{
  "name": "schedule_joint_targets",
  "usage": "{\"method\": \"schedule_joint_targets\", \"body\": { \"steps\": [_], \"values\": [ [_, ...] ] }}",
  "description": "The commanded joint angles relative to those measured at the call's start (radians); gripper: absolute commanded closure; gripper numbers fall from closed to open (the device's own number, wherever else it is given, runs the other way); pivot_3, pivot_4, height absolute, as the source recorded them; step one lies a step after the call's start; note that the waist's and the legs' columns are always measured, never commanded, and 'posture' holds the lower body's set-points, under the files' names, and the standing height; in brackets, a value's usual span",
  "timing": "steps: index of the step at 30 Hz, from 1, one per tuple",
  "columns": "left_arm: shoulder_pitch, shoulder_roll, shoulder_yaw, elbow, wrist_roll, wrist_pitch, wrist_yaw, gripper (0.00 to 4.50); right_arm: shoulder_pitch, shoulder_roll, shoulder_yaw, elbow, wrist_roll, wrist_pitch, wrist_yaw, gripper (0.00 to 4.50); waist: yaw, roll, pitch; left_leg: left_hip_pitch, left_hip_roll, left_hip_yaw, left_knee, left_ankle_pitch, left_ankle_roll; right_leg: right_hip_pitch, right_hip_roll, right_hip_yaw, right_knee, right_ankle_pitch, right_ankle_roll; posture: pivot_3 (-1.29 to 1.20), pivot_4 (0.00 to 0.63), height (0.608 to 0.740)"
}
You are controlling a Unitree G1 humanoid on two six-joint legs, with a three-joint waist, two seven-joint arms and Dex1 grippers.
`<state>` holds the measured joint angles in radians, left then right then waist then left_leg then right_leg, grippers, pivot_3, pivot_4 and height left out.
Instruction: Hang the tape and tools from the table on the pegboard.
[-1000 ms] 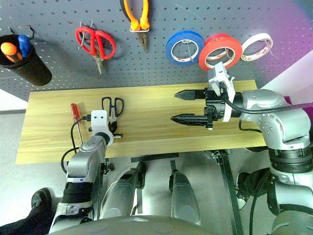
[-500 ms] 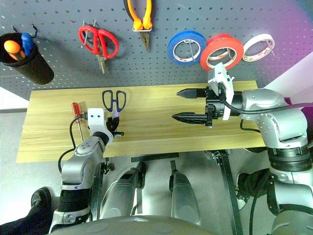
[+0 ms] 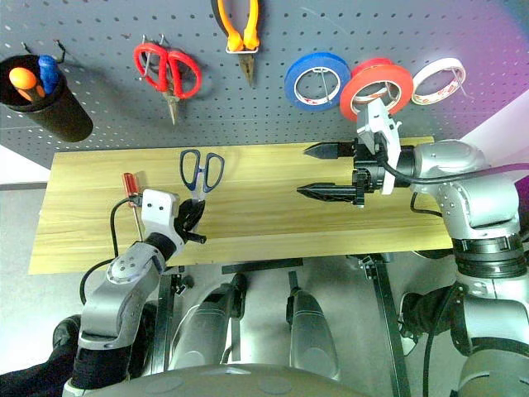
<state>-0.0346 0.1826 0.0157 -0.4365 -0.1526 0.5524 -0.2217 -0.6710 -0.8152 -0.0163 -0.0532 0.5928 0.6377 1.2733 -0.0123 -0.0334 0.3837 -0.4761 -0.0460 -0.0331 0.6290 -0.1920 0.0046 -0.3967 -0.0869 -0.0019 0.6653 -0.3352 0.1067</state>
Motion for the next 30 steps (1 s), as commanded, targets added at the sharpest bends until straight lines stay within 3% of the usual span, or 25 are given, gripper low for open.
{"method": "schedule_joint_targets", "body": {
  "steps": [1, 13, 23, 30],
  "values": [
    [0.02, 0.025, -0.008, -0.05, 0.01, -0.093, -0.027, 3.88, -0.02, -0.019, -0.017, 0.011, -0.01, -0.034, 0.022, 0.0, 0.0, 0.0, 0.0, 0.0, 0.0, 0.0, 0.0, 0.0, 0.0, 0.0, 0.0, 0.0, 0.0, 0.0, 0.0, -0.04, 0.338, 0.74],
    [0.029, 0.087, -0.011, -0.061, 0.019, -0.308, -0.104, 3.88, -0.027, -0.018, -0.03, 0.052, -0.014, -0.088, 0.089, 0.0, 0.001, 0.002, -0.001, 0.0, -0.001, 0.0, 0.001, 0.001, -0.001, 0.0, 0.0, -0.002, 0.001, 0.0, 0.001, -0.02, 0.306, 0.74],
    [0.04, 0.14, -0.004, -0.054, 0.108, -0.501, -0.103, 3.88, -0.021, -0.04, -0.05, 0.126, -0.007, -0.129, 0.171, 0.0, 0.001, 0.005, -0.005, 0.0, -0.001, 0.0, 0.003, 0.001, -0.002, 0.0, 0.0, -0.002, 0.003, 0.001, 0.001, -0.02, 0.282, 0.74],
    [0.027, 0.155, 0.014, -0.082, 0.129, -0.535, -0.091, 3.88, -0.032, -0.037, -0.065, 0.153, 0.006, -0.132, 0.193, 0.0, 0.002, 0.006, -0.008, 0.0, -0.001, 0.0, 0.005, 0.001, -0.002, 0.0, 0.0, -0.002, 0.006, 0.001, 0.001, -0.01, 0.269, 0.74]
  ]
}}
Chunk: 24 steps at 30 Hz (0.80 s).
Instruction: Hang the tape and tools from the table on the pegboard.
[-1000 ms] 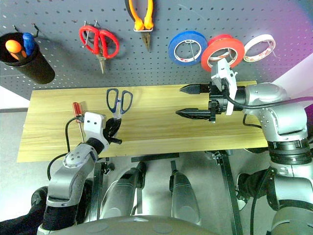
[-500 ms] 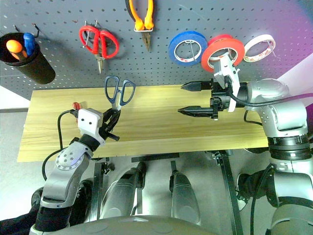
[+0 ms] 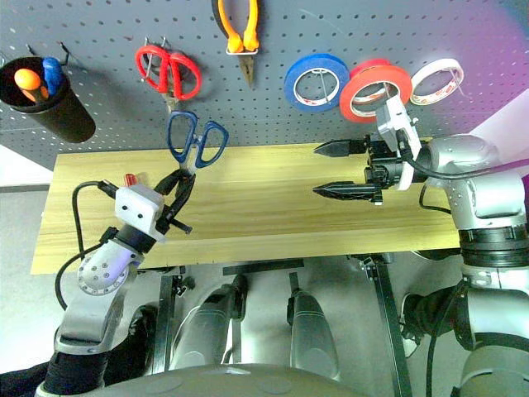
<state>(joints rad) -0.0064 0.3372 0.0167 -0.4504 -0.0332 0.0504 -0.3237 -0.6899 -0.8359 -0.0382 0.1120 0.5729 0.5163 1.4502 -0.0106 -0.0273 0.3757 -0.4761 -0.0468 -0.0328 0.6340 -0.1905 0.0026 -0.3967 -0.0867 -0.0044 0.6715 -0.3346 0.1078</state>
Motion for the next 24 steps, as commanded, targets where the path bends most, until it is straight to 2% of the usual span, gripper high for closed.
{"method": "schedule_joint_targets", "body": {
  "steps": [1, 9, 15, 19, 24],
  "values": [
    [-0.006, -0.004, 0.015, -0.077, 0.009, -0.027, 0.019, 3.88, -0.024, -0.015, -0.055, -0.005, 0.045, 0.009, 0.018, 0.0, 0.0, 0.0, 0.0, 0.0, 0.0, 0.0, 0.0, 0.0, 0.0, 0.0, 0.0, 0.0, 0.001, 0.0, 0.0, -0.01, 0.269, 0.74],
    [-0.029, 0.0, 0.024, -0.111, 0.025, -0.017, 0.034, 3.88, -0.058, 0.003, -0.106, 0.032, 0.112, 0.075, 0.013, 0.0, 0.0, 0.001, -0.006, 0.0, 0.0, 0.0, 0.01, 0.0, 0.0, -0.001, 0.0, 0.0, 0.012, 0.0, 0.0, 0.0, 0.252, 0.74],
    [-0.055, -0.001, 0.035, -0.125, 0.017, 0.006, 0.039, 3.88, -0.026, 0.027, -0.116, 0.016, 0.136, 0.081, -0.001, 0.0, 0.0, 0.002, -0.022, 0.0, 0.0, 0.0, 0.013, 0.0, 0.0, -0.001, 0.0, 0.0, 0.014, 0.0, 0.001, 0.0, 0.249, 0.74],
    [-0.05, 0.004, 0.039, -0.119, 0.023, 0.001, 0.038, 3.88, -0.008, 0.051, -0.079, 0.005, 0.049, -0.005, -0.06, 0.0, 0.0, 0.002, -0.026, 0.0, 0.0, 0.0, 0.013, 0.0, 0.0, -0.001, 0.0, 0.0, 0.014, 0.0, 0.001, -0.01, 0.25, 0.74],
    [-0.034, 0.01, 0.067, -0.125, 0.016, 0.002, 0.039, 3.88, 0.007, 0.075, -0.097, 0.014, 0.02, -0.086, -0.09, 0.0, -0.001, 0.002, -0.027, 0.0, 0.0, 0.0, 0.013, 0.0, 0.0, -0.001, 0.0, 0.0, 0.015, 0.0, 0.001, -0.01, 0.253, 0.74]
  ]
}}
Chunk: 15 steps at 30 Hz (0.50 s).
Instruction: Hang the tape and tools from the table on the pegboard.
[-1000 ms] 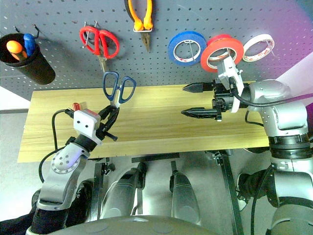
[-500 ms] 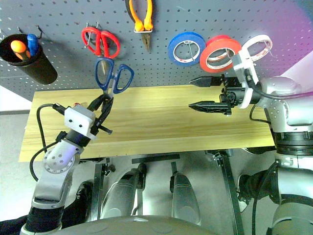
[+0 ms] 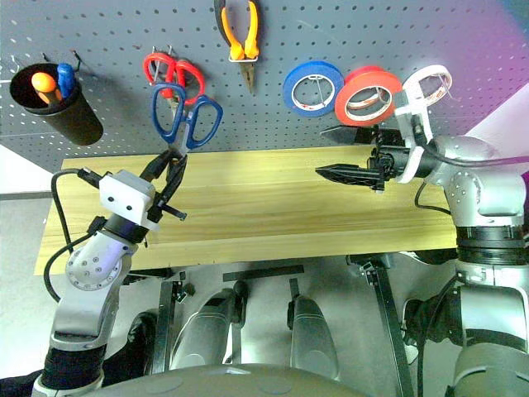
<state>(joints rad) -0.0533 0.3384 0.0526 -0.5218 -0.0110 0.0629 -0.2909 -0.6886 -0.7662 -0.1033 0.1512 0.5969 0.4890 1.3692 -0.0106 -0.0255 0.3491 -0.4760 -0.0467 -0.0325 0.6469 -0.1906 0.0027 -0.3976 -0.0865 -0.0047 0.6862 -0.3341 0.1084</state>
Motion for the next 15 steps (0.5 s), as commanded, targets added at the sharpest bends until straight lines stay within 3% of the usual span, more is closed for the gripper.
{"method": "schedule_joint_targets", "body": {
  "steps": [1, 5, 8, 15],
  "values": [
    [0.016, 0.009, 0.034, -0.058, -0.008, -0.009, 0.005, 3.88, 0.011, 0.002, -0.029, -0.021, -0.003, -0.066, 0.007, 0.0, 0.0, 0.001, 0.0, 0.0, 0.0, 0.0, 0.0, 0.0, 0.0, 0.0, 0.0, 0.0, 0.0, 0.0, 0.0, -0.01, 0.255, 0.74],
    [0.019, 0.01, 0.045, -0.075, -0.014, 0.005, 0.006, 3.88, 0.01, -0.021, -0.025, -0.026, 0.055, 0.012, 0.066, 0.0, 0.001, 0.001, 0.0, 0.0, 0.0, 0.0, 0.0, 0.0, 0.0, 0.0, 0.0, 0.0, 0.0, 0.0, 0.0, 0.0, 0.258, 0.74],
    [0.017, 0.012, 0.052, -0.088, -0.019, 0.022, 0.004, 3.88, -0.006, -0.024, -0.019, -0.008, 0.043, 0.048, 0.044, 0.55, 0.0, 0.001, -0.001, 0.0, 0.0, 0.0, 0.001, 0.0, 0.0, 0.0, 0.0, 0.0, 0.0, 0.0, 0.0, 0.0, 0.26, 0.74],
    [-0.009, 0.011, 0.063, -0.096, -0.027, 0.058, 0.008, 3.88, -0.03, -0.019, -0.035, -0.005, 0.077, 0.107, 0.051, 0.55, 0.0, 0.001, -0.001, 0.0, 0.0, 0.0, 0.001, 0.0, 0.0, 0.0, 0.0, 0.0, 0.002, 0.0, 0.0, 0.0, 0.264, 0.74]
  ]
}}
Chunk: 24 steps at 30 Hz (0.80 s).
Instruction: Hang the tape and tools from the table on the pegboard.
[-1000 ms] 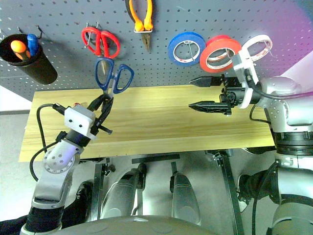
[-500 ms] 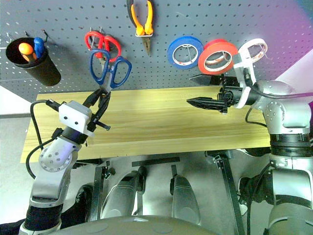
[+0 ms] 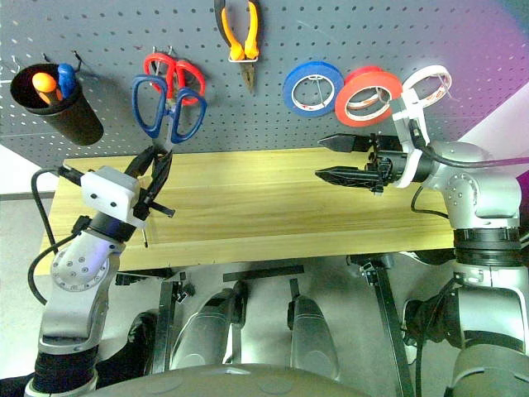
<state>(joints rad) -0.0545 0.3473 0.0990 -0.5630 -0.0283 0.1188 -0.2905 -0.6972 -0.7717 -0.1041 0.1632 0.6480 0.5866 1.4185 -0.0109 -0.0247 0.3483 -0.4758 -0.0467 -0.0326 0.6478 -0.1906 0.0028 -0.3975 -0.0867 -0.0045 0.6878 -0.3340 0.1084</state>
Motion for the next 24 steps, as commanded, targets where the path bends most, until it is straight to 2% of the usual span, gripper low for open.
{"method": "schedule_joint_targets", "body": {
  "steps": [1, 18, 24],
  "values": [
    [-0.008, 0.004, 0.017, -0.056, -0.011, 0.004, 0.006, 3.88, -0.022, -0.017, -0.03, -0.019, 0.024, 0.012, 0.005, 0.55, 0.0, 0.0, 0.0, 0.0, 0.0, 0.0, 0.0, 0.0, 0.0, 0.0, 0.0, 0.0, 0.0, 0.0, 0.0, 0.0, 0.267, 0.74],
    [-0.041, 0.052, 0.065, -0.024, -0.022, 0.001, -0.018, 3.88, -0.013, -0.023, -0.068, -0.039, 0.093, 0.057, 0.028, 0.55, 0.0, 0.0, 0.0, 0.0, 0.0, 0.0, 0.001, 0.0, 0.0, 0.0, 0.0, 0.0, 0.001, 0.0, 0.0, -0.01, 0.267, 0.74],
    [-0.062, 0.06, 0.093, 0.051, -0.097, -0.02, -0.068, 3.88, -0.002, -0.027, -0.083, -0.065, 0.122, 0.082, 0.019, 0.55, 0.0, 0.0, 0.0, 0.0, 0.0, 0.0, 0.001, 0.0, 0.0, 0.0, 0.0, 0.0, 0.001, 0.0, 0.0, -0.02, 0.265, 0.74]
  ]
}}
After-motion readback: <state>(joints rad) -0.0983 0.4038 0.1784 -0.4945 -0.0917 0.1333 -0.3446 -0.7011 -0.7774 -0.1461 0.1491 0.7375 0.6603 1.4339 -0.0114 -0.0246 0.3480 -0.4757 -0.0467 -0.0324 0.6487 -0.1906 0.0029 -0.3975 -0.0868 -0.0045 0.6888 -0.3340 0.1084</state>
